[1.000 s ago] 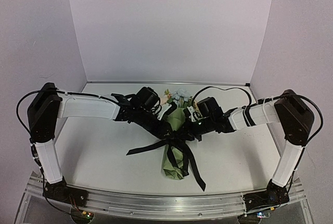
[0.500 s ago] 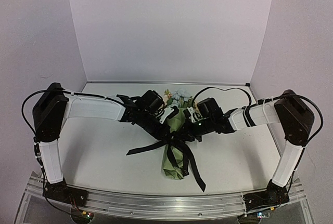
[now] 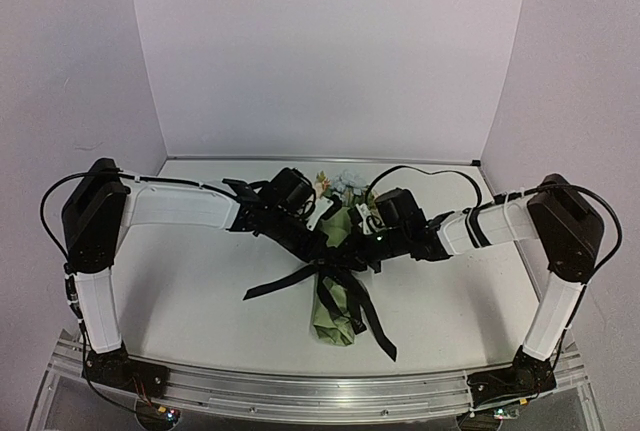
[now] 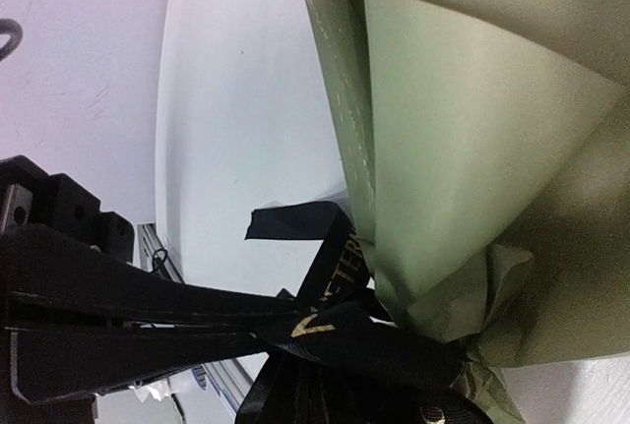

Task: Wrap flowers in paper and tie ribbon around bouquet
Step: Cross the half-tied ribbon over the folded bouquet.

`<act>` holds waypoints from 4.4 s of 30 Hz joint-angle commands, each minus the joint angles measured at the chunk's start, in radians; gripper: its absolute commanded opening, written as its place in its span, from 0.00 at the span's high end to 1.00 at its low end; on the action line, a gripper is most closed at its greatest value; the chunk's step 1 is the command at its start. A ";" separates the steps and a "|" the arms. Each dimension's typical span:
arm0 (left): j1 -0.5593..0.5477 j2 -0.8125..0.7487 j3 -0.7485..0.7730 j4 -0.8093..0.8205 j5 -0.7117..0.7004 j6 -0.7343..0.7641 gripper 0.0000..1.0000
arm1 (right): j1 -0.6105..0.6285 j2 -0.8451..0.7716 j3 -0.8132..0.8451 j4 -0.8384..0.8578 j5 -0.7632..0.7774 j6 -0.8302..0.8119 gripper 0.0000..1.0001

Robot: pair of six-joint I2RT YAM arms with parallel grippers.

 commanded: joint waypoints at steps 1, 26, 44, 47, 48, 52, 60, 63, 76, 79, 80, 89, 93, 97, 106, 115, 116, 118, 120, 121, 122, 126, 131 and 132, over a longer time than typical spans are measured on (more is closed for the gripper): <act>-0.006 -0.071 0.037 0.055 0.041 -0.012 1.00 | 0.004 0.032 -0.007 0.157 0.068 0.046 1.00; -0.023 -0.049 -0.018 0.100 0.038 -0.018 0.73 | 0.007 0.078 -0.057 0.254 0.168 0.007 1.00; 0.019 -0.156 -0.051 0.166 0.082 0.018 0.35 | 0.008 0.093 -0.026 0.255 0.126 -0.007 1.00; 0.027 -0.173 -0.056 0.176 0.057 0.009 0.33 | 0.007 0.095 -0.021 0.255 0.122 -0.005 1.00; 0.032 -0.179 -0.060 0.180 0.042 0.001 0.33 | 0.007 0.095 -0.020 0.255 0.121 -0.004 1.00; 0.071 -0.192 -0.089 0.195 -0.028 -0.052 0.40 | 0.007 0.092 -0.016 0.255 0.117 -0.004 1.00; 0.133 -0.098 -0.094 0.150 0.035 -0.095 0.72 | 0.007 0.086 0.001 0.254 0.109 -0.004 1.00; 0.134 -0.036 -0.062 0.138 0.097 -0.086 0.77 | 0.007 0.088 0.008 0.255 0.107 -0.002 1.00; 0.134 0.047 0.035 0.066 0.263 0.009 0.70 | 0.005 0.096 0.040 0.255 0.030 0.008 1.00; 0.134 0.043 0.029 0.063 0.284 0.024 0.67 | 0.000 0.110 0.070 0.254 -0.006 0.030 1.00; 0.134 0.042 0.028 0.062 0.286 0.027 0.66 | -0.003 0.116 0.080 0.254 -0.016 0.039 1.00; 0.134 0.015 -0.034 0.150 0.318 0.032 0.63 | -0.032 0.151 0.145 0.255 -0.075 0.169 1.00; 0.133 0.019 -0.036 0.159 0.340 0.043 0.64 | -0.042 0.162 0.156 0.255 -0.092 0.223 1.00; 0.134 0.027 -0.042 0.151 0.324 0.060 0.66 | -0.046 0.166 0.157 0.255 -0.104 0.259 1.00; 0.125 -0.011 -0.123 0.230 0.342 0.068 0.66 | -0.063 0.189 0.178 0.255 -0.108 0.356 1.00; 0.082 -0.047 -0.180 0.282 0.317 0.085 0.67 | -0.072 0.197 0.160 0.255 -0.065 0.443 1.00; 0.071 -0.048 -0.179 0.281 0.306 0.095 0.67 | -0.076 0.196 0.158 0.255 -0.059 0.458 1.00; 0.056 -0.048 -0.176 0.278 0.286 0.104 0.67 | -0.081 0.203 0.160 0.254 -0.050 0.502 1.00; 0.046 -0.042 -0.168 0.271 0.278 0.110 0.68 | -0.083 0.205 0.165 0.254 -0.046 0.527 1.00; 0.043 -0.040 -0.168 0.271 0.276 0.111 0.69 | -0.083 0.204 0.162 0.254 -0.037 0.535 1.00; 0.041 -0.041 -0.171 0.274 0.274 0.111 0.69 | -0.083 0.203 0.157 0.255 -0.027 0.541 1.00; 0.039 -0.061 -0.201 0.308 0.257 0.101 0.71 | -0.082 0.199 0.134 0.254 0.011 0.557 1.00; 0.038 -0.101 -0.256 0.370 0.225 0.086 0.72 | -0.083 0.171 0.084 0.255 0.065 0.537 1.00; 0.038 -0.108 -0.264 0.383 0.220 0.085 0.72 | -0.083 0.169 0.081 0.255 0.072 0.537 1.00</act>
